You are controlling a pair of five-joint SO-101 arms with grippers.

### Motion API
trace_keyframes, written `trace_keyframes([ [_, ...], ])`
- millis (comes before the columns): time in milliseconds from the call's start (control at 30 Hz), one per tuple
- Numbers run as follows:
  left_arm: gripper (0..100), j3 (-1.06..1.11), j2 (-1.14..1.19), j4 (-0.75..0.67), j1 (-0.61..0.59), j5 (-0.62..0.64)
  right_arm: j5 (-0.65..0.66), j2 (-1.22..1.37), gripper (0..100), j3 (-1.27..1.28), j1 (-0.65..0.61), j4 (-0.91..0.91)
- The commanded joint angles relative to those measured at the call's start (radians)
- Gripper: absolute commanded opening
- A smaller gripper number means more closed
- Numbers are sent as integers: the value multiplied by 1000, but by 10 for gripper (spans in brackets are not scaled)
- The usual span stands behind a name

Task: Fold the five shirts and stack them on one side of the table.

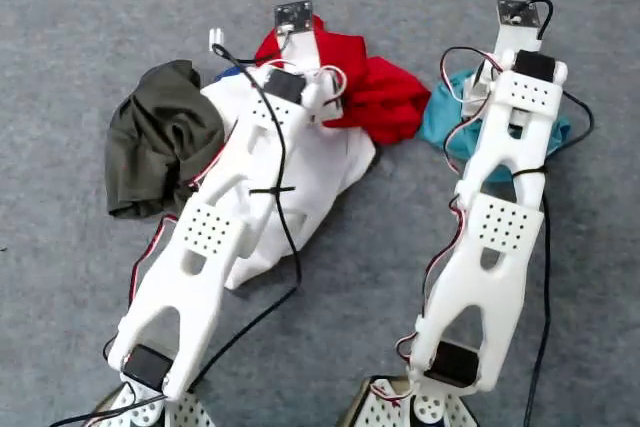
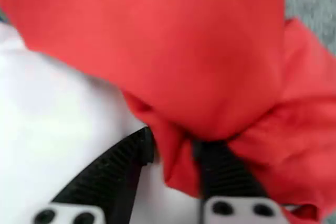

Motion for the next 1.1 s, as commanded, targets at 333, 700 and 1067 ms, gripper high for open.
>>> trace_keyframes([
  [333,19,-244,-300,479,-275,-72,11,-7,5,-25,7,-38],
  [700,19,-72,-533,516,-440,-173,11,-7,5,-25,5,-40],
  [1067,91,674,-750,512,-307,-319,11,-7,5,-25,7,-54],
])
